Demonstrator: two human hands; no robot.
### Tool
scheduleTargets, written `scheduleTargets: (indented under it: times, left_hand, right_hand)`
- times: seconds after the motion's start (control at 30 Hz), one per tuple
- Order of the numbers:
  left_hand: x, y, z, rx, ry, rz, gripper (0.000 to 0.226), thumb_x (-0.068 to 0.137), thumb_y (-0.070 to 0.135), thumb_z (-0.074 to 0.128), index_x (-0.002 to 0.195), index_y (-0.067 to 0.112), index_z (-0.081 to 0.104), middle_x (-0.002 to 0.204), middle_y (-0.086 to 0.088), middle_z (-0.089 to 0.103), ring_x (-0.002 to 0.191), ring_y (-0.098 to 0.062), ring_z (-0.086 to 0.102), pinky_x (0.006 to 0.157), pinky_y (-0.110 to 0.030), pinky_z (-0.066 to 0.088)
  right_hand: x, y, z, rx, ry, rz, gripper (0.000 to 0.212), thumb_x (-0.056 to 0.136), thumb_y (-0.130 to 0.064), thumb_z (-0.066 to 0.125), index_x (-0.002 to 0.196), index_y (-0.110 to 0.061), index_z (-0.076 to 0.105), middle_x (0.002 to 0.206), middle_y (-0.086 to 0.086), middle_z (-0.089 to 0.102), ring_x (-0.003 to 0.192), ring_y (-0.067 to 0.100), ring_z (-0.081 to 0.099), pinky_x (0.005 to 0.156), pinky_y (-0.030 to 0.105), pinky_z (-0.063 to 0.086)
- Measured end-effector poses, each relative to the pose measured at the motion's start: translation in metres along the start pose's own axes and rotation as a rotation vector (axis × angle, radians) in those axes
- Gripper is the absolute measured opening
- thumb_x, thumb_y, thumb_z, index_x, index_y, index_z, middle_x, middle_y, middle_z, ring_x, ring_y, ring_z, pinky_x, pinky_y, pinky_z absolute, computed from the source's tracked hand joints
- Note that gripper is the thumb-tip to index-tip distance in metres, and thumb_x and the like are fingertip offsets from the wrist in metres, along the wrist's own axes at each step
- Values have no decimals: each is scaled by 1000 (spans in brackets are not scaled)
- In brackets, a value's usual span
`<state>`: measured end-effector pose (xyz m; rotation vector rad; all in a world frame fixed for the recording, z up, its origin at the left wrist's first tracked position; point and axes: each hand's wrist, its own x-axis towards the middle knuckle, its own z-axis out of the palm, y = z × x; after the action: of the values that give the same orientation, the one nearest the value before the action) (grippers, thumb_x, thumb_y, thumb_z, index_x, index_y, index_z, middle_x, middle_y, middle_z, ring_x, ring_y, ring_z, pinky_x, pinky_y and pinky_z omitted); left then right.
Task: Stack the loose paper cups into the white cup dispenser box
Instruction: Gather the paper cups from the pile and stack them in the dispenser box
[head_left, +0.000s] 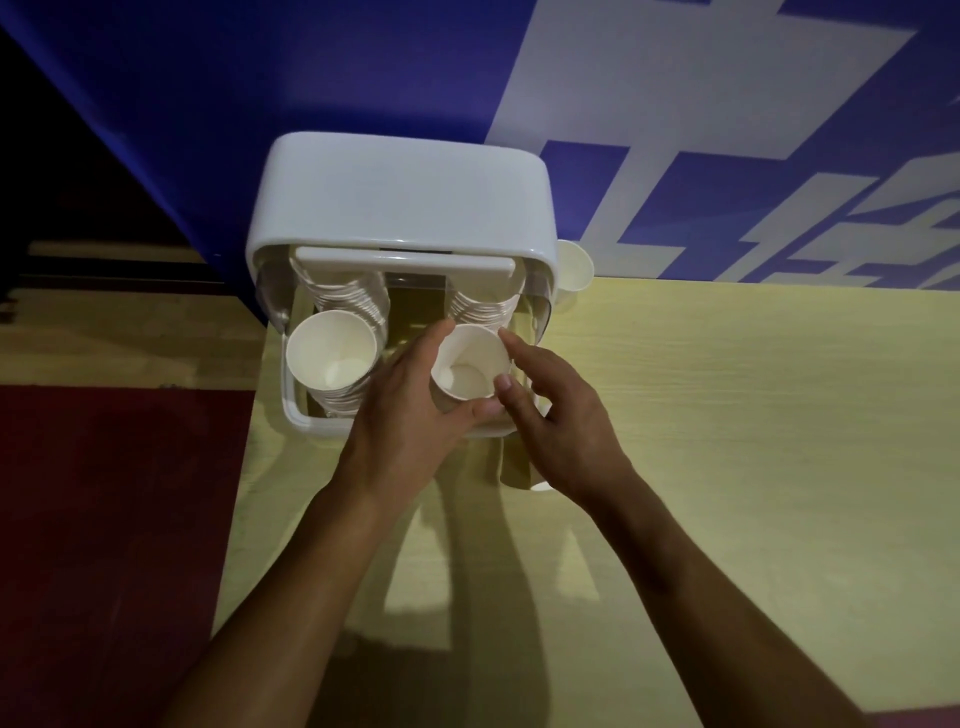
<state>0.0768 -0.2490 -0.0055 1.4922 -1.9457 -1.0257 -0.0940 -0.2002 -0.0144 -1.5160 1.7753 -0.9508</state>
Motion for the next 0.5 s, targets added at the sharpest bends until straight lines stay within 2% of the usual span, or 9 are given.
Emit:
scheduleTargets:
  times: [0.07, 0.13, 0.23, 0.3, 0.37, 0.43, 0.5]
  left_hand:
    - [-5, 2, -2, 28, 11, 43, 96, 75, 57, 82, 154, 22, 42, 157, 2, 49, 142, -17, 46, 104, -20, 36]
    - [-21, 5, -6, 68, 93, 167, 94, 79, 63, 75, 153, 17, 43, 163, 1, 41, 150, -17, 39, 114, -18, 32]
    - [-57, 19, -4, 136, 207, 420, 62, 88, 47, 71, 138, 13, 55, 146, -2, 52, 136, -18, 51, 112, -20, 40]
    - [-71, 22, 15, 203, 124, 561, 45, 89, 35, 67, 130, 18, 59, 139, 2, 54, 126, -17, 56, 103, -26, 48]
    - [-68, 14, 44, 352, -51, 652, 50, 85, 22, 69, 133, 24, 56, 143, 5, 53, 130, -18, 54, 100, -34, 52]
    - [-55, 6, 71, 536, -184, 740, 64, 82, 7, 70, 140, 27, 52, 150, 5, 51, 140, -20, 47, 107, -42, 53]
    - [-41, 2, 87, 698, -251, 851, 70, 84, -1, 57, 148, 25, 47, 155, 1, 49, 145, -25, 44, 117, -45, 44]
  right_hand:
    - [-2, 0, -9, 70, 39, 50, 39, 106, -37, 53, 143, -27, 60, 138, -12, 64, 126, 0, 58, 101, 20, 47]
    - [-4, 1, -25, 174, 153, 120, 32, 107, -35, 52, 133, -25, 68, 127, -9, 72, 115, 5, 66, 98, 29, 54]
    - [-1, 16, -58, 179, 287, 210, 28, 108, -30, 51, 122, -18, 73, 105, -5, 76, 89, 10, 72, 86, 45, 60]
    - [6, 31, -77, 123, 316, 258, 29, 107, -31, 52, 120, -17, 73, 101, -5, 75, 85, 12, 72, 84, 51, 60]
    - [19, 48, -91, 81, 311, 308, 29, 105, -32, 54, 121, -17, 73, 103, -5, 75, 86, 13, 72, 85, 52, 59]
    - [37, 64, -99, 28, 275, 332, 28, 103, -30, 58, 125, -18, 71, 110, -3, 74, 89, 13, 71, 88, 47, 60]
    - [57, 76, -101, -53, 188, 340, 37, 100, -29, 62, 135, -19, 64, 123, -1, 71, 94, 14, 68, 87, 37, 58]
